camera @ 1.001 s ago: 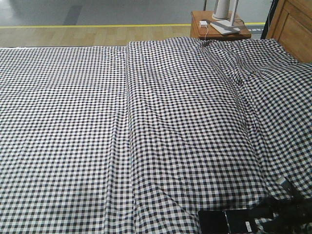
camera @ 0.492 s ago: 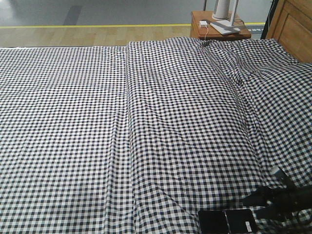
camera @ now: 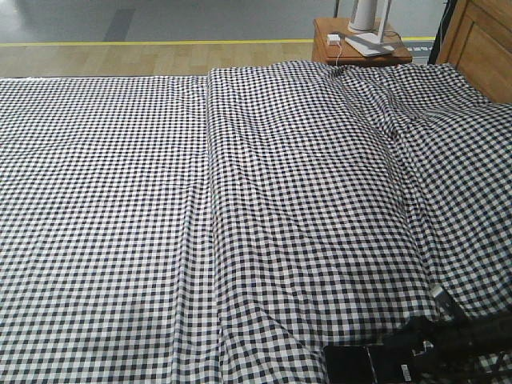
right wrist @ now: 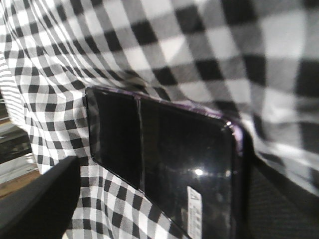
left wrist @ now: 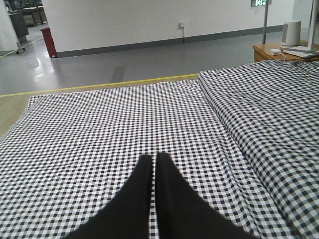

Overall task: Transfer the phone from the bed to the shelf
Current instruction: 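Close the right gripper on the black phone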

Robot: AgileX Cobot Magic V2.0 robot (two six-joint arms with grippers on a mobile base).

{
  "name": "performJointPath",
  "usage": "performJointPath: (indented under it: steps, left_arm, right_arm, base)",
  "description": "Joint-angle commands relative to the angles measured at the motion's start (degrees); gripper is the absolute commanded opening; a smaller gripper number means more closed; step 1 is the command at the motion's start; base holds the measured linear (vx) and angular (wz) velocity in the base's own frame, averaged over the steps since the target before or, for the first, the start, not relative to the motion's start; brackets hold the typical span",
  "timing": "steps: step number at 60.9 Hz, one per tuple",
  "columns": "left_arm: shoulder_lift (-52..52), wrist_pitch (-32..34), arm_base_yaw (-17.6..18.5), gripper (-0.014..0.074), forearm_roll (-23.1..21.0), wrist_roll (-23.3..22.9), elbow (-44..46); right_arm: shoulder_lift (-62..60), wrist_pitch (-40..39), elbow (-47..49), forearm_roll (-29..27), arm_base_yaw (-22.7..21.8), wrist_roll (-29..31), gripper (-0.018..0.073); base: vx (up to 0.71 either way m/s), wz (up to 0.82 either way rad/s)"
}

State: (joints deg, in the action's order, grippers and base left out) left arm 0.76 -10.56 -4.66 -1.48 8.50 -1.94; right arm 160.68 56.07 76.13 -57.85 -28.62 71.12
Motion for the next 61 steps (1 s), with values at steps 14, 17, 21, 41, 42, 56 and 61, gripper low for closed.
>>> performJointPath:
  steps: [14, 17, 21, 41, 42, 56, 61]
  left_arm:
    - [0.8, 4.1, -0.1, 0.0001, -0.5, -0.3, 1.2]
    - [0.8, 4.1, -0.1, 0.0001, -0.5, -0.3, 1.2]
    - [0.8, 4.1, -0.1, 0.0001, -0.5, -0.3, 1.2]
    - [0.8, 4.1, -0.1, 0.0001, -0.5, -0.3, 1.2]
    - [0.8, 4.1, -0.1, 0.0001, -0.5, -0.3, 1.2]
    - [0.8, 4.1, -0.1, 0.0001, -0.5, -0.3, 1.2]
    - [0.8, 4.1, -0.1, 0.0001, -0.5, -0.3, 1.2]
  right_arm:
    - [0.1, 6.5, 0.2, -0.3, 4.9, 1.1, 0.0594]
    - [0.1, 6.5, 0.2, -0.3, 5.4, 1.1, 0.0591]
    - [0.1, 6.9, 0.2, -0.2, 5.9, 1.1, 0.0577]
    - [-0.1, 9.8, 0.2, 1.2, 4.4, 1.6, 0.0254]
    - [-0.1, 9.9, 0.2, 1.2, 4.4, 1.8, 0.0232]
    - [-1.9, 14.1, 0.2, 1.0, 2.7, 3.7, -0.0013]
    - [-2.6, 16.8, 0.2, 1.0, 2.1, 4.2, -0.0011]
  base:
    - [0.00, 0.00]
    - [0.00, 0.00]
    - [0.00, 0.00]
    - [0.00, 0.00]
    - [0.00, 0.00]
    - [0.00, 0.00]
    - [0.00, 0.00]
